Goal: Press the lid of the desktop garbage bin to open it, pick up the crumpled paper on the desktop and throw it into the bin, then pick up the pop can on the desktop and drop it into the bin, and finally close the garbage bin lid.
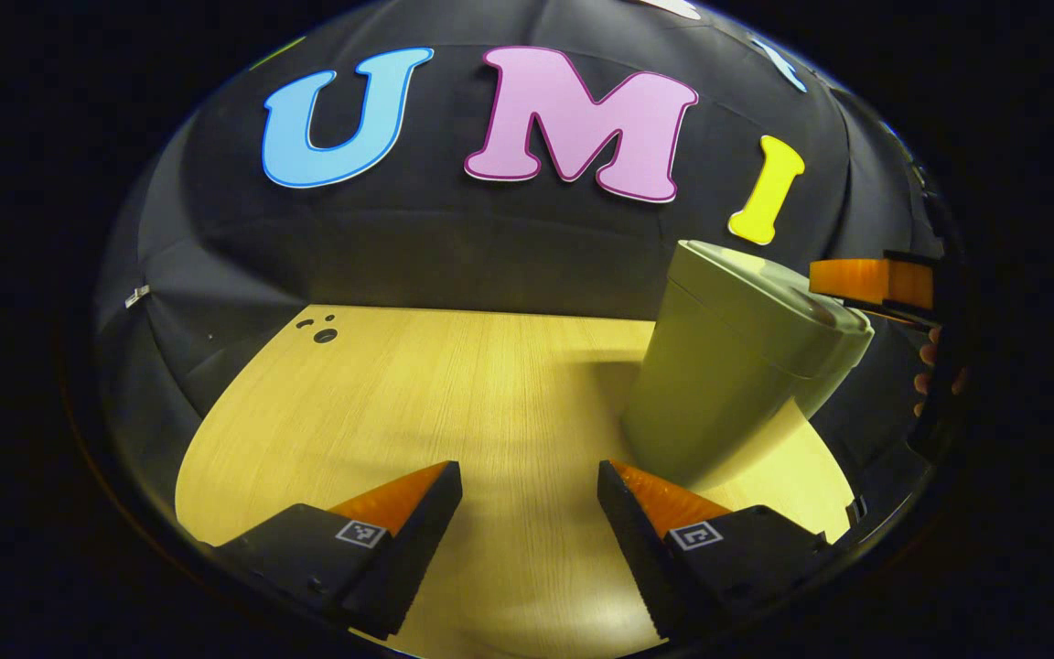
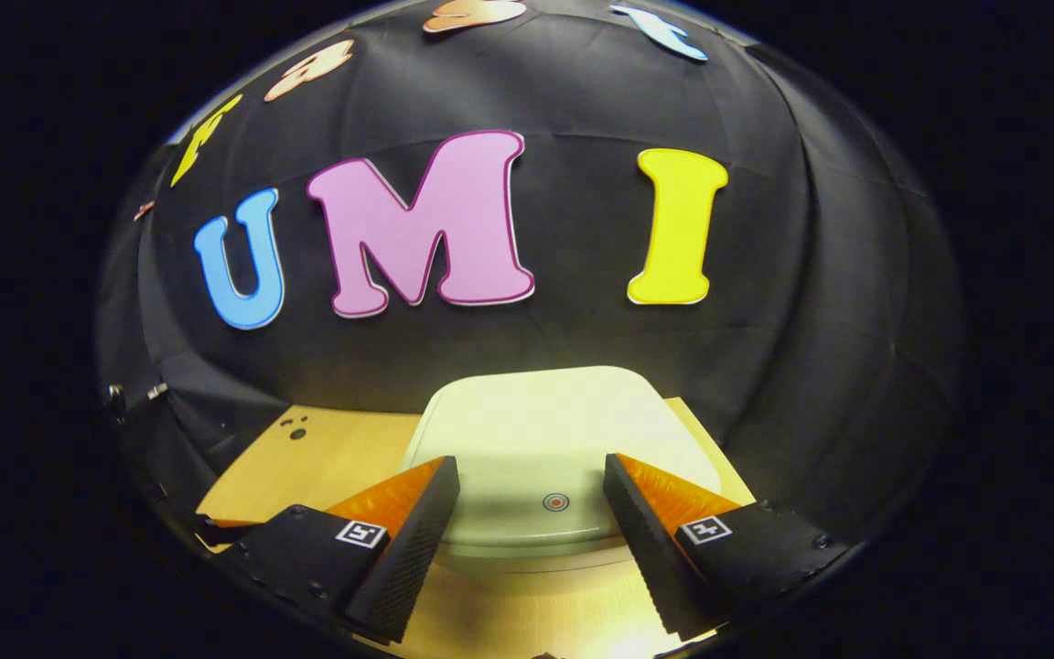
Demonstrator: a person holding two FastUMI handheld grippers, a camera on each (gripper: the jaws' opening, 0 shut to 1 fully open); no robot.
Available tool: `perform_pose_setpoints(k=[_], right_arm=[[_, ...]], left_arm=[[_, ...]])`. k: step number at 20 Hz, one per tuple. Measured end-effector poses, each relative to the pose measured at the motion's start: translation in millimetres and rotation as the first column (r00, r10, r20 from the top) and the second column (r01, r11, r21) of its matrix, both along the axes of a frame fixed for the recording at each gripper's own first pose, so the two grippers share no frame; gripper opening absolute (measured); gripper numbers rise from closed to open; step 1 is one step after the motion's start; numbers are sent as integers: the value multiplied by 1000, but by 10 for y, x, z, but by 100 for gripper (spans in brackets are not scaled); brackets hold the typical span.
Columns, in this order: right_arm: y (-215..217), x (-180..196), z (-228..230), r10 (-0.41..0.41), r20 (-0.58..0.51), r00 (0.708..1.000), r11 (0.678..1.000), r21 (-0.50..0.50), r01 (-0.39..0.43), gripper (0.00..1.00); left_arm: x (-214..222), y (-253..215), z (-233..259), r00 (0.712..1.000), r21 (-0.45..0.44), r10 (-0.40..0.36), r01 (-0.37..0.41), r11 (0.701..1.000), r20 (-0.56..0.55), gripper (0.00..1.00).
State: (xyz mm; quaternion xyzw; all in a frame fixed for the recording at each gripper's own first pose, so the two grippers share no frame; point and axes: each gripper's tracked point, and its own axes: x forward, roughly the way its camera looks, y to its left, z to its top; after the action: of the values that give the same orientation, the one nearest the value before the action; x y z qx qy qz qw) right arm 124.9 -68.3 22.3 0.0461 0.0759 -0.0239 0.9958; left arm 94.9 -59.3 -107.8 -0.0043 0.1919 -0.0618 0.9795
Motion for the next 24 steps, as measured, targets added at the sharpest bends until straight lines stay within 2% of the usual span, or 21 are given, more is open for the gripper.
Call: perform_pose_setpoints(k=[5,8,12,17,21,24], right_arm=[[-76,-399,451,31,190,981,994,-111,-10,99],[17,-534,548,85,238,968,991,-120,-57,99],[75,-623,562,137,233,963,987,-112,-113,99],[201,-760,491,138,222,965,986,-118,-114,99],[453,-863,415,128,215,968,983,-155,-96,99],[766,-969,344,135,205,969,982,-161,-102,99]], left_arm=[[177,-126,260,997,-22,37,-36,999,74,96],[308,-185,482,985,-2,83,-84,996,149,96],[305,-316,799,967,-27,98,-94,995,237,96],[174,-306,1024,950,17,48,-55,998,309,96],[105,-107,1220,938,29,2,-13,999,346,96],[34,176,1278,932,31,12,-25,999,363,96]])
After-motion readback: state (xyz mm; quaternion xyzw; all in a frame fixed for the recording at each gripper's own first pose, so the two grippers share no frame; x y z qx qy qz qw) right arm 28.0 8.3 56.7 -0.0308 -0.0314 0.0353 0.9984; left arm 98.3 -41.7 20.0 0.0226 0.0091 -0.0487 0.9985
